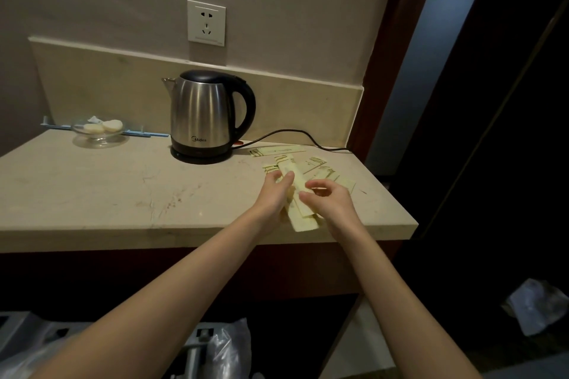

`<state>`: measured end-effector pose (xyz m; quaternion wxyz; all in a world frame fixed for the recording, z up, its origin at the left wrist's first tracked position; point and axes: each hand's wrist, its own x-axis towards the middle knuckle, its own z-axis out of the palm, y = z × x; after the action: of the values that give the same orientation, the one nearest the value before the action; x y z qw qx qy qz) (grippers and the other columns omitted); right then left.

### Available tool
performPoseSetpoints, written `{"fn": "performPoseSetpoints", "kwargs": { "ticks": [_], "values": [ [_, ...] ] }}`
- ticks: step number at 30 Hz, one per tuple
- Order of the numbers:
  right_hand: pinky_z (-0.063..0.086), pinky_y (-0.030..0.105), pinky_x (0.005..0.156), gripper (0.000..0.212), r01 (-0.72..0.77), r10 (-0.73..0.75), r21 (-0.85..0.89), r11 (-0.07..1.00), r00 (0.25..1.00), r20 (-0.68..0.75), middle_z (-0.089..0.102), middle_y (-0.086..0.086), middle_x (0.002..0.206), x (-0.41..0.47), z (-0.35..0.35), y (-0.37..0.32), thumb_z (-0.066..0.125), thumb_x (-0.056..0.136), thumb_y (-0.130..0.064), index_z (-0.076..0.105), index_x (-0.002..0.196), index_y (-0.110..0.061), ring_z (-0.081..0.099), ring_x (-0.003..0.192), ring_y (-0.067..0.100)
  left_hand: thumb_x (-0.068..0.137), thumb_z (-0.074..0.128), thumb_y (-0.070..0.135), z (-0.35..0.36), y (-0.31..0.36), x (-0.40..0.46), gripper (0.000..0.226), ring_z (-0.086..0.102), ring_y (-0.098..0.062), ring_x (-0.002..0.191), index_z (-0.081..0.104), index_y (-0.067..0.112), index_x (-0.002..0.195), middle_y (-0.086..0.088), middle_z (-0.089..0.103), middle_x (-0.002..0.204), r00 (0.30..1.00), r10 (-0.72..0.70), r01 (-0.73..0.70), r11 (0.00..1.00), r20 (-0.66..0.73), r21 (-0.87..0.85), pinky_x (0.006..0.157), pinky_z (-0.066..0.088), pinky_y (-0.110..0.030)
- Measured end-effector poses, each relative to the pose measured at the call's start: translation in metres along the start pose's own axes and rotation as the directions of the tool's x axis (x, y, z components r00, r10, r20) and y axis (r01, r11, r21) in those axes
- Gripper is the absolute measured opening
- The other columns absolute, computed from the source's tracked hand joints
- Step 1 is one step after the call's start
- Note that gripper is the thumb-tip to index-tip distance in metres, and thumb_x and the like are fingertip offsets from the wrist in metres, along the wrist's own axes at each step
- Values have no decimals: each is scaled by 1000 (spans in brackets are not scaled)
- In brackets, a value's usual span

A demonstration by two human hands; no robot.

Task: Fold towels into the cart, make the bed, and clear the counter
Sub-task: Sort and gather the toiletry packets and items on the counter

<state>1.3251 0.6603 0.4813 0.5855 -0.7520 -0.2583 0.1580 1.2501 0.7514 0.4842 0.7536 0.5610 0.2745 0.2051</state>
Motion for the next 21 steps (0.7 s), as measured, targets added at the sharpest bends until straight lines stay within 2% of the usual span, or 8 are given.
{"fn": "performPoseSetpoints", "kwargs": {
  "ticks": [3,7,10,12,14,17,19,21],
  "values": [
    [47,14,69,26,57,-56,-39,998,997,44,64,0,104,-5,4,2,69,84,-13,66,110,-12,58,98,10,97,52,20,1,-2,2,54,57,-26,103,25,24,144,-10,45,135,998,3,-4,1000,-66,-13,88,52,-52],
    [47,11,68,20,75,-68,-39,996,986,150,65,-5,100,-3,-2,4,60,91,-10,67,109,-14,59,93,6,95,53,11,-4,-2,1,55,60,-31,102,27,27,141,-14,41,139,993,-6,9,1000,-117,26,79,57,-49],
    [50,22,76,17,46,-43,-89,995,998,42,64,0,104,9,-14,15,57,93,-11,67,104,-16,59,95,12,97,49,6,-9,-1,2,54,57,-25,93,27,24,142,-14,37,142,993,9,1,997,-122,81,57,55,-32],
    [51,26,79,14,17,-32,-199,980,997,-74,64,4,107,22,-24,24,61,91,-13,65,104,-13,60,98,16,98,45,5,-12,0,2,54,57,-23,88,24,24,144,-13,36,142,994,1,10,995,-109,104,51,51,-28],
    [49,30,83,22,-40,-8,-296,954,987,-162,61,6,111,35,-30,32,65,88,-19,61,108,-11,58,101,18,98,43,4,-14,1,3,55,57,-18,80,22,26,145,-12,36,143,995,-6,20,991,-101,136,49,50,-27],
    [47,44,93,39,-145,41,-445,884,971,-234,54,7,120,51,-33,41,73,81,-31,53,110,-16,52,111,24,99,40,4,-14,3,1,57,51,-11,72,19,27,147,-10,29,149,995,15,6,977,-94,214,47,50,-21],
    [47,47,94,54,-176,62,-513,840,971,-231,52,9,123,56,-33,42,78,75,-32,48,116,-14,50,114,27,99,40,4,-14,5,2,58,49,-9,71,18,27,147,-9,28,150,996,23,-2,974,-88,225,49,50,-20],
    [47,46,96,65,-216,109,-510,833,967,-231,50,12,127,60,-36,39,81,73,-25,42,123,-11,49,117,29,99,40,3,-14,6,2,58,49,-9,70,18,27,147,-9,28,149,996,25,-6,977,-84,212,48,51,-20]
  ]
}}
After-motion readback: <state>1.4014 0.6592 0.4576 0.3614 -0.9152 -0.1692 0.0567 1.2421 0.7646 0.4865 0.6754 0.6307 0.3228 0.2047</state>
